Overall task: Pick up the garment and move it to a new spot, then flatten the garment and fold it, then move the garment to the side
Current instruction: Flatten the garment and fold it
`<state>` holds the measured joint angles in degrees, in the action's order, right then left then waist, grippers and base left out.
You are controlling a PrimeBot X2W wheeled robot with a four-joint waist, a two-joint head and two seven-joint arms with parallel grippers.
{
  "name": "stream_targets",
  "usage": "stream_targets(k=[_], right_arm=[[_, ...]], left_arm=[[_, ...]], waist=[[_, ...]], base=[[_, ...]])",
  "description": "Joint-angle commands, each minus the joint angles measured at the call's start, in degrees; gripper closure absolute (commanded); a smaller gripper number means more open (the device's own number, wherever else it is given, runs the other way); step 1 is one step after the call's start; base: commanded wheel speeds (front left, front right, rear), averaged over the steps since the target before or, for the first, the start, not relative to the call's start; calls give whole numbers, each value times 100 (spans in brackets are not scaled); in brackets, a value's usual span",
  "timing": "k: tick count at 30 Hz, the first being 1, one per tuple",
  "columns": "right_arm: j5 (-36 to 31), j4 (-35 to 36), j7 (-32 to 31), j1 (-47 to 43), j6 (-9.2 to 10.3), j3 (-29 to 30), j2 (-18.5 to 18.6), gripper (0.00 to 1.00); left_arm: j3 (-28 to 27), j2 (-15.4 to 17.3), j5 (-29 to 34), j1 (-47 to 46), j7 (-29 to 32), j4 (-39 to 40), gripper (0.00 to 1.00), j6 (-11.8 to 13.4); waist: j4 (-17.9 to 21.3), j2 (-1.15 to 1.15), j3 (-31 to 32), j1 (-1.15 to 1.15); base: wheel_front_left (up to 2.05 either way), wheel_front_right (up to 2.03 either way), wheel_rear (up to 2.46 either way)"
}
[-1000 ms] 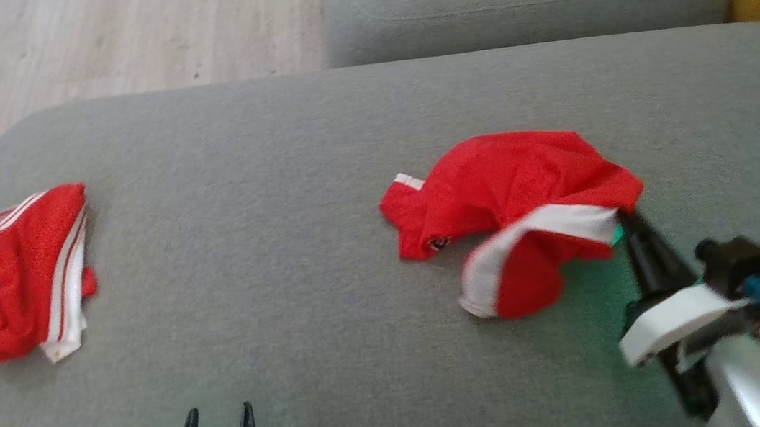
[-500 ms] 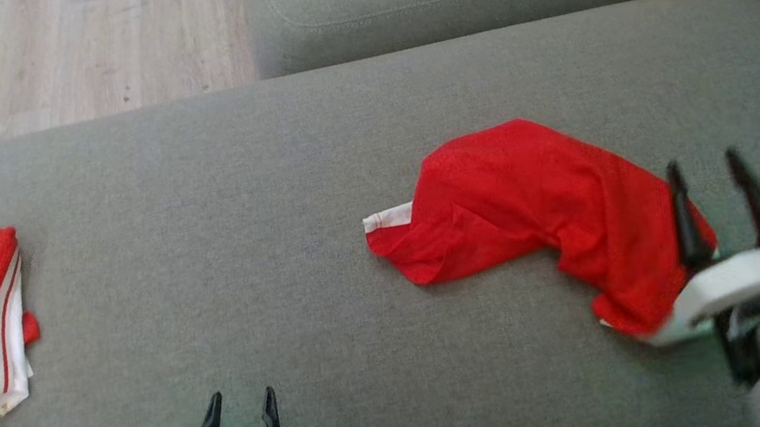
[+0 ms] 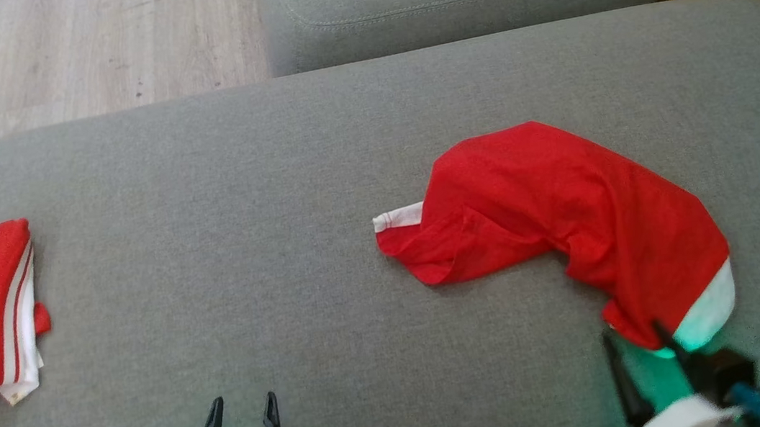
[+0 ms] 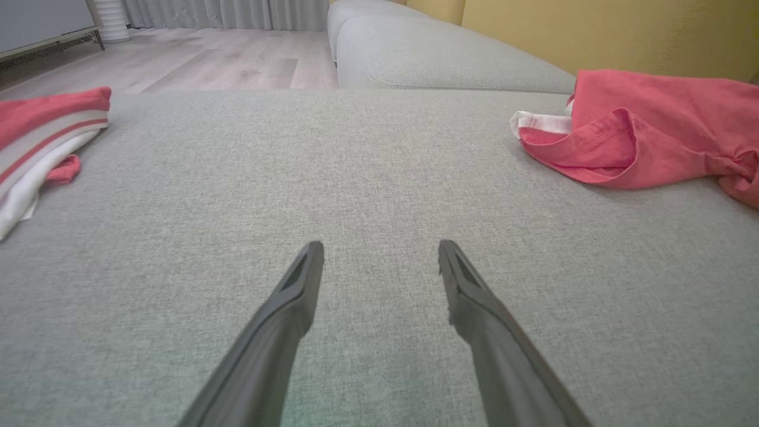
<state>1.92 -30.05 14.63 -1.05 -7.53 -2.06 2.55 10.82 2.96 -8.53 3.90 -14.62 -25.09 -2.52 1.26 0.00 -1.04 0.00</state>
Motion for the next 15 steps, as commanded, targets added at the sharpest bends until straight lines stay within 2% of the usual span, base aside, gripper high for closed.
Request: stream_targets(k=[1,9,12,15], right_arm=[[-84,101,36,35,4,-286,36,0],[-307,49,37,171,4,-816,35,0],[-261,-31,37,266,4,-790,45,0],[-419,-299,37,337,4,-517,104,0]], left_arm=[[-210,-8,13,-138,-38,129,0,-9],[-157,-8,-62,-133,-38,88,0,19],[-151,-8,-55,-125,-38,70,0,13],[-141,-8,-52,-109,-38,41,0,1]], waist=[[-24,0,5,0],[-132,0,22,0],[-176,0,37,0],[-218,0,53,0]], base=[[0,0,0],[0,0,0],[0,0,0],[0,0,0]])
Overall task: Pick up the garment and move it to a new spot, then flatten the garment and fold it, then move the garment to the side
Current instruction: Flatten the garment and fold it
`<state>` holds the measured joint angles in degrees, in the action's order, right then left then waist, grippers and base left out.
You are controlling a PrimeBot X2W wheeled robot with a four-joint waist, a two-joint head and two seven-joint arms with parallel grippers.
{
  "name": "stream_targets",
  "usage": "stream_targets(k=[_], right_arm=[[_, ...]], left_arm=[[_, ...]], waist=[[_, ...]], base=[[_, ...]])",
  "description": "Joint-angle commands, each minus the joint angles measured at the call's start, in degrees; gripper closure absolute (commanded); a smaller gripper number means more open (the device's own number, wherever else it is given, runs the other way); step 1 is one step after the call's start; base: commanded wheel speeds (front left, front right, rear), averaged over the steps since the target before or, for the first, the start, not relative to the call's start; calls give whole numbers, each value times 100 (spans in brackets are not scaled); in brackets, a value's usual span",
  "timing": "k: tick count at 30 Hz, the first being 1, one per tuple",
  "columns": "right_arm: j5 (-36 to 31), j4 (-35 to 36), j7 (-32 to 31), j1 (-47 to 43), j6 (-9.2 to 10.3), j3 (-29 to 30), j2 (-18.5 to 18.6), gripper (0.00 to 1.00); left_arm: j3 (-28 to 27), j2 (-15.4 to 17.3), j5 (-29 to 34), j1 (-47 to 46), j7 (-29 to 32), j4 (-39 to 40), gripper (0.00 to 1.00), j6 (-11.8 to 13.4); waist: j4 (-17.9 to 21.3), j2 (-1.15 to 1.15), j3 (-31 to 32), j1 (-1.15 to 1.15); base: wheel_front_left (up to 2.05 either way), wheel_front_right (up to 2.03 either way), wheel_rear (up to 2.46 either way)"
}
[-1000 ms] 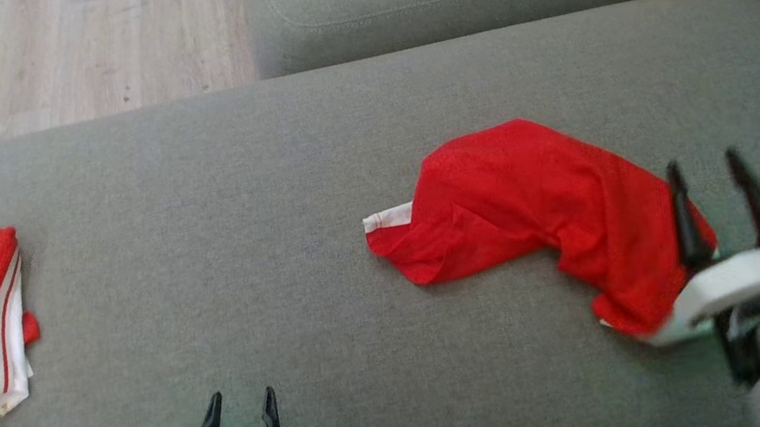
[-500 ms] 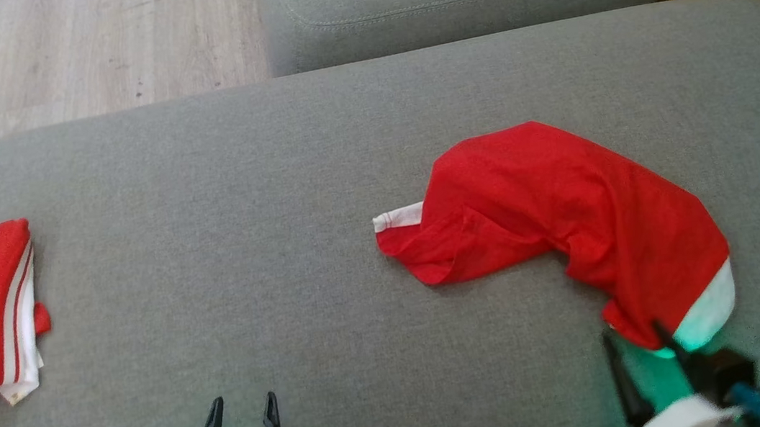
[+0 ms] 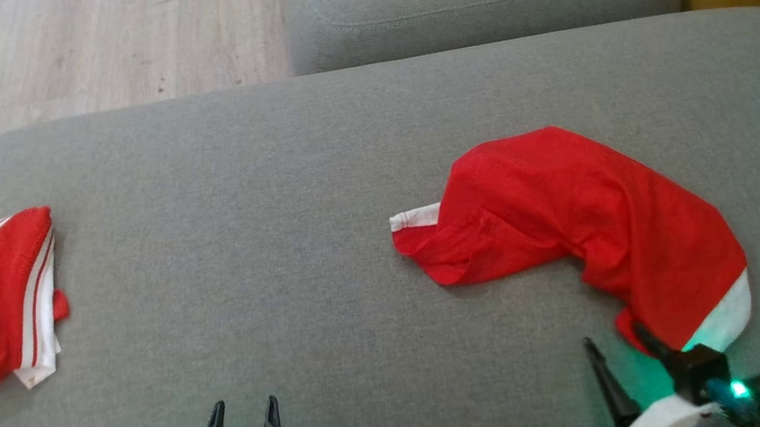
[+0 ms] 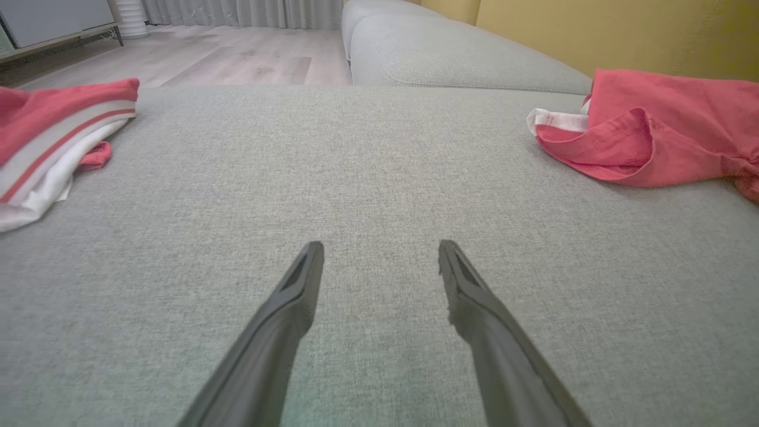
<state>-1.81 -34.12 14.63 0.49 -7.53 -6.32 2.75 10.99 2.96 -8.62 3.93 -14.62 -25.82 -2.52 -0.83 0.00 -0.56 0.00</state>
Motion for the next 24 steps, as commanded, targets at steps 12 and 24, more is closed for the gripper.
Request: stream_targets(k=[12,24], right_arm=[[-358,-598,37,520,4,530,30,100],[1384,898,37,1638,4,-1662,14,100]], left_arm=[[-133,-8,-11,-119,-38,44,0,-44],[-100,-8,-2,-134,-38,55,0,-54]], waist=[[-171,0,-17,0],[-711,0,146,0]], base=[[0,0,0],[0,0,0]])
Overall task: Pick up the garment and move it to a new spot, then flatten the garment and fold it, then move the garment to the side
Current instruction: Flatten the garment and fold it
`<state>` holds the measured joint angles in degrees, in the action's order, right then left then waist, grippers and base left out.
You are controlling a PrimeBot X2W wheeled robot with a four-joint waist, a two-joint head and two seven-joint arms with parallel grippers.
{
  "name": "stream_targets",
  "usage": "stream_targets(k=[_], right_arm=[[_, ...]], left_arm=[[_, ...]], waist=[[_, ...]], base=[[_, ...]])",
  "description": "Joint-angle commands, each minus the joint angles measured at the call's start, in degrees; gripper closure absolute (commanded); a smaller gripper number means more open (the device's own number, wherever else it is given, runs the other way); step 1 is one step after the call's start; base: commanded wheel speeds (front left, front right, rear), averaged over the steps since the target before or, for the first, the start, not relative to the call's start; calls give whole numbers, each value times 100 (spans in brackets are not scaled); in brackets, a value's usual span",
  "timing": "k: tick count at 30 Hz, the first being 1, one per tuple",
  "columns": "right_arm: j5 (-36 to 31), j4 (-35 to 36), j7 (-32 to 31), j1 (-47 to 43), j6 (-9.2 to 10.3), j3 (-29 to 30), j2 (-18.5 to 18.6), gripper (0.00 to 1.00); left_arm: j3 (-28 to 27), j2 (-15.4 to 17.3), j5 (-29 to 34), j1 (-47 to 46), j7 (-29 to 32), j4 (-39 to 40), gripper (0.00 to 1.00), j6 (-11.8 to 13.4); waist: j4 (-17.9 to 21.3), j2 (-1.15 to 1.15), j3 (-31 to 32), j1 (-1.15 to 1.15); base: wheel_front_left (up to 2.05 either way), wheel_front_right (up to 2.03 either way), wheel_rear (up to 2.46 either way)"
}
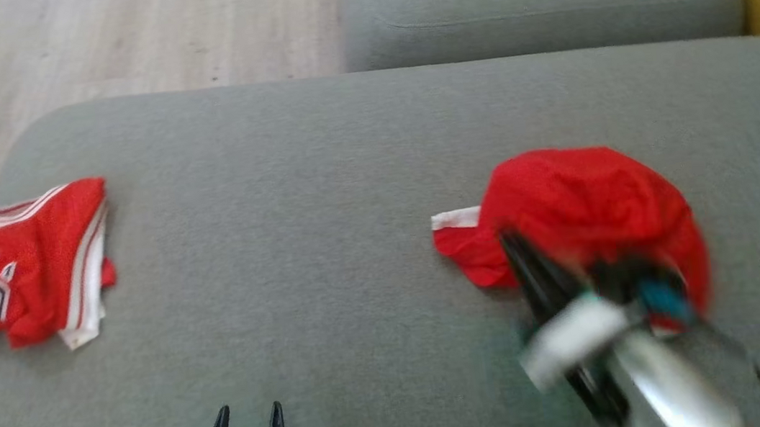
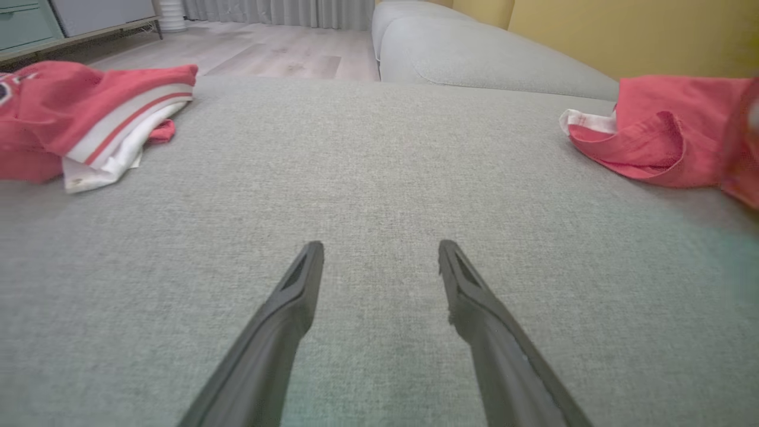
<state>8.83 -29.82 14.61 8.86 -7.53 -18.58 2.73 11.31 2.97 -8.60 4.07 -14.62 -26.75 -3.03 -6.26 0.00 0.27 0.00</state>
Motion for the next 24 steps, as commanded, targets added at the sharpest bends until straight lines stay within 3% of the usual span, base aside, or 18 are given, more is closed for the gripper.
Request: stream_targets(k=[1,2,6,8,11,15,20,21,22,24], right_arm=[[576,652,39,1081,4,-717,16,100],[576,652,39,1081,4,-717,16,100],[1660,1472,39,2249,4,-1343,16,100],[2098,1809,39,2747,4,-1107,16,100],[2567,1775,39,3085,4,-517,15,100],[2400,1139,39,2864,4,14,15,100],[1815,469,39,1730,4,628,15,100],[1597,332,39,1446,4,844,15,75],[1335,205,39,1165,4,1093,15,0],[908,35,39,658,4,1724,15,0]], left_arm=[[-119,-9,5,-146,-38,135,0,-13],[-119,-9,5,-146,-38,135,0,-13],[-69,-9,80,-142,-38,76,0,-44],[-25,-9,181,-134,-38,21,0,-73],[-42,-9,235,-125,-38,-3,0,-100],[-184,-9,226,-111,-38,71,0,-67],[-203,-9,133,-185,-38,196,0,-53],[-204,-9,113,-221,-38,225,0,-43],[-204,-9,97,-257,-38,250,0,-33],[-212,-9,62,-328,-38,287,0,-3]], waist=[[-240,0,78,0],[-240,0,78,0],[-524,0,137,0],[-614,0,151,0],[-638,0,165,0],[-446,0,83,0],[-120,0,-142,0],[-45,0,-196,0],[20,0,-240,0],[150,0,-320,0]], base=[[0,0,0],[0,0,0],[0,0,0],[0,0,0],[0,0,0],[0,0,0],[0,0,0],[0,0,0],[0,0,0],[0,0,0]])
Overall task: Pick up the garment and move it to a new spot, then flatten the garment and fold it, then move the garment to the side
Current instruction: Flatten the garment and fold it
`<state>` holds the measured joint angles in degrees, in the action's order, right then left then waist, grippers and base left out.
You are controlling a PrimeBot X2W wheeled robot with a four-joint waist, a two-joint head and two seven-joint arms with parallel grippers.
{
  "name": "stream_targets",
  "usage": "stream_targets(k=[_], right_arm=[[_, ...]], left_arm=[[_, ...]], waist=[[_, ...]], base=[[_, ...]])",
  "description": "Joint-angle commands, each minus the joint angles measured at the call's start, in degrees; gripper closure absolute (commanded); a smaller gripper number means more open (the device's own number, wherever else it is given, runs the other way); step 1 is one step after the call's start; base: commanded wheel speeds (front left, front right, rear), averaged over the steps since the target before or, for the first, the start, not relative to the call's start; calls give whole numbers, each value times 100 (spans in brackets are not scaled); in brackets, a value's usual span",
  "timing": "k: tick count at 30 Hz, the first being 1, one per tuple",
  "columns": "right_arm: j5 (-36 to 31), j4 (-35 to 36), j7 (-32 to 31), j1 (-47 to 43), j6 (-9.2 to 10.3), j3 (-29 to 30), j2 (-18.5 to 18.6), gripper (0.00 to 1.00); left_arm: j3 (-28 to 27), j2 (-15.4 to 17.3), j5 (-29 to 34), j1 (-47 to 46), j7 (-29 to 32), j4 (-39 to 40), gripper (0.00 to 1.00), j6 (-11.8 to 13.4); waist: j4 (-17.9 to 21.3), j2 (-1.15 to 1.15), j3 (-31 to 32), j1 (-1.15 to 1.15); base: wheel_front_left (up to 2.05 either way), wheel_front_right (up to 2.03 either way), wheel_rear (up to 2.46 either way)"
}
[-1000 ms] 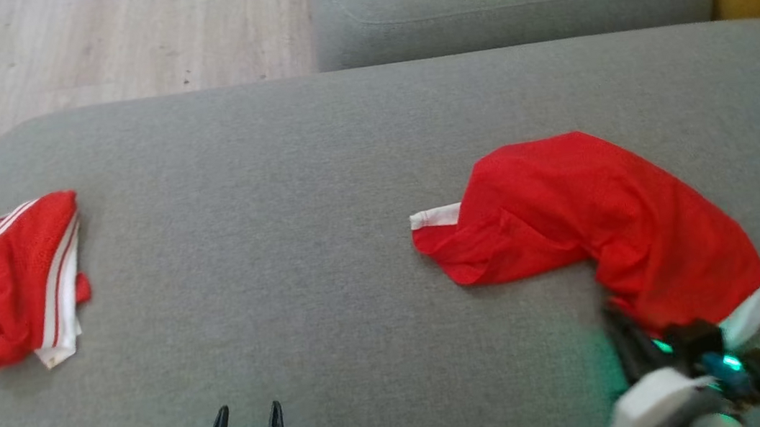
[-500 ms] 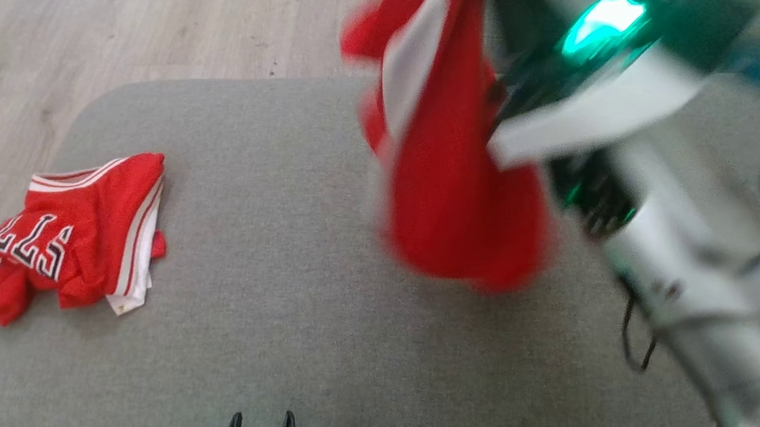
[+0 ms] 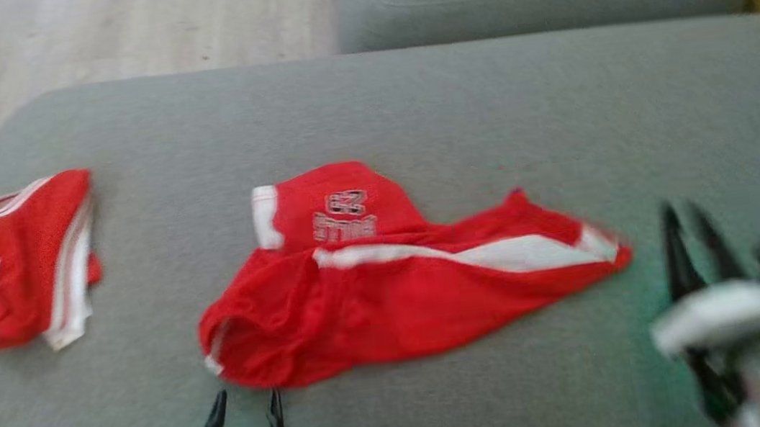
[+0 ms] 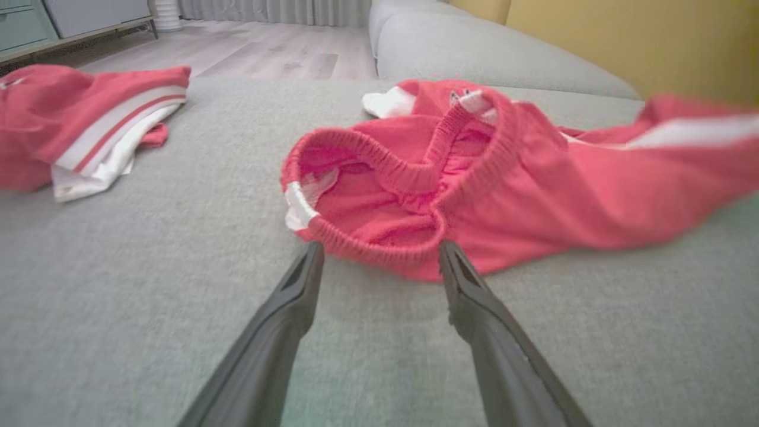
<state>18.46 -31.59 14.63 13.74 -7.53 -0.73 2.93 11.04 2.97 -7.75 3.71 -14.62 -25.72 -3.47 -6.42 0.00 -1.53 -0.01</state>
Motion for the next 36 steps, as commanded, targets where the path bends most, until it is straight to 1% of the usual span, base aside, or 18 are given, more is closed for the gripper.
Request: stream_targets(k=[1,2,4,6,8,11,14,17,20,24,26,29,32,34,36], right_arm=[[-222,197,37,-37,4,235,-5,0],[-437,293,37,-339,4,680,-5,0],[-582,469,37,-530,4,850,-5,0],[-696,642,37,-640,4,833,-5,0],[-765,789,37,-692,4,703,-5,0],[-978,960,37,-708,4,261,-5,0],[-1126,972,37,-701,4,-305,-5,0],[-1100,867,37,-700,4,-708,-5,0],[-1027,684,37,-728,4,-951,-5,0],[-968,525,37,-767,4,-1104,-5,0],[-942,469,37,-794,4,-1164,-5,0],[-950,415,37,-825,4,-1180,-5,0],[-981,363,37,-822,4,-1181,-5,0],[-986,346,37,-799,4,-1203,-5,0],[-982,334,37,-777,4,-1232,-5,0]], left_arm=[[-189,-9,-36,-325,-38,201,0,58],[-198,-9,-28,-377,-38,237,0,82],[-254,-9,-18,-406,-38,264,0,128],[-334,-9,13,-419,-38,298,0,180],[-412,-9,41,-422,-38,346,0,239],[-490,-9,81,-441,-38,418,0,298],[-494,-9,63,-461,-38,476,0,293],[-443,-9,41,-475,-38,484,0,287],[-383,-9,-11,-474,-38,457,0,284],[-320,-9,-84,-475,-38,408,0,284],[-250,-9,-192,-510,-38,386,0,220],[-106,-9,-505,-653,-38,288,0,16],[87,-9,-909,-985,-38,-1,0,-165],[233,-9,-1166,-1295,-38,-294,0,-248],[337,-9,-1566,-1628,-38,-613,0,-303]], waist=[[230,0,-166,1],[349,0,-193,1],[455,0,-181,1],[555,0,-140,1],[622,0,-97,1],[645,0,-21,1],[609,0,57,1],[556,0,136,1],[504,0,205,1],[478,0,260,1],[475,0,281,1],[485,0,276,1],[522,0,231,1],[575,0,187,1],[637,0,144,1]], base=[[0,0,0],[0,0,0],[0,0,0],[0,0,0],[0,0,0],[0,0,0],[0,0,0],[0,0,0],[0,0,0],[0,0,0],[0,0,0],[0,0,0],[0,0,0],[0,0,0],[0,0,0]])
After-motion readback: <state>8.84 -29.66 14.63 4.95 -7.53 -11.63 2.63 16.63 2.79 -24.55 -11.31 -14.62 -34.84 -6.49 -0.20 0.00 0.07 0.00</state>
